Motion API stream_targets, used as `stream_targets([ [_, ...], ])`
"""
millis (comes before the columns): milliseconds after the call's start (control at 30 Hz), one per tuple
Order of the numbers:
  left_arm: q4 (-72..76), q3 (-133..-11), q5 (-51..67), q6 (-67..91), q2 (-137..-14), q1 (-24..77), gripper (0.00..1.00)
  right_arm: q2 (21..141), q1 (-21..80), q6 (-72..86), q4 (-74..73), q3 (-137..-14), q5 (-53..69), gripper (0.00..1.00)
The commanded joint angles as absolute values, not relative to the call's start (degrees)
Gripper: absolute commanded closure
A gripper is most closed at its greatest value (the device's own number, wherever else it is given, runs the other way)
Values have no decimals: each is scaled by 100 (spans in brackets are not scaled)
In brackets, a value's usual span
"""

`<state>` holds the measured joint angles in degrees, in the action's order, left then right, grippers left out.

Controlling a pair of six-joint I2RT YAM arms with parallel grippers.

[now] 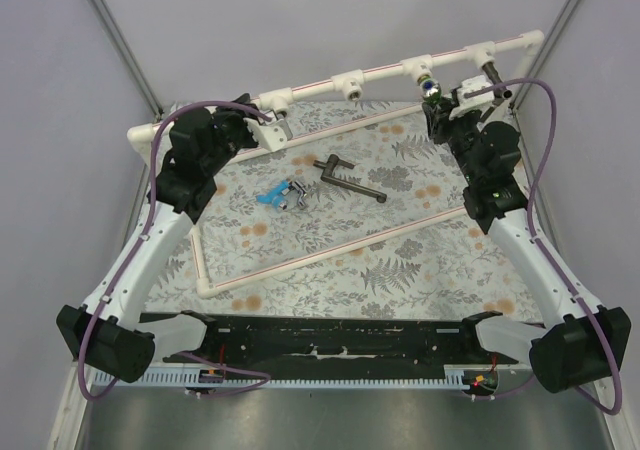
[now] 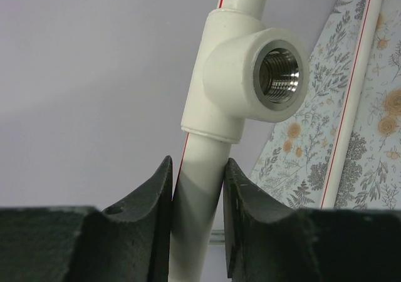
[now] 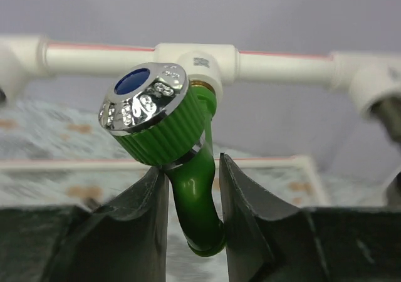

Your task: Install the water faucets

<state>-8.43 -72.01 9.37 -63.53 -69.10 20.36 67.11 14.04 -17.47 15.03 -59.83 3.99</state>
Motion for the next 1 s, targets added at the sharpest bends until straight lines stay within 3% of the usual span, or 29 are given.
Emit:
stream_targets([
  [0, -835, -7023, 1266, -5221, -6908, 2136, 98, 6829, 1441, 4729, 996, -5994, -2054, 100],
  [133, -782, -6979, 1248, -5229, -6882, 2127, 98, 6890, 1433, 9226, 431, -5565, -2453, 100],
  [233, -791, -6970, 1266, -5221, -6873, 2127, 98, 7049, 1424, 10213, 352, -5624, -2101, 96],
  [333, -774, -6952, 1274, -5203, -6847, 2127, 98, 7032, 1433, 9249, 360, -5871, -2162, 79],
  [467, -765, -6917, 1248, -5194, -6820, 2136, 98, 6628, 1433, 7967, 798, -5617, -2373, 46],
  [533, -765, -6917, 1239, -5194, -6820, 2127, 98, 6374, 1433, 7159, 1080, -5450, -2390, 38],
  [733, -773, -6934, 1257, -5203, -6829, 2127, 98, 5512, 1424, 3795, 1153, -5300, -2119, 20],
  [967, -773, -6935, 1274, -5203, -6838, 2136, 98, 4790, 1424, -1154, 678, -5326, -1004, 15],
])
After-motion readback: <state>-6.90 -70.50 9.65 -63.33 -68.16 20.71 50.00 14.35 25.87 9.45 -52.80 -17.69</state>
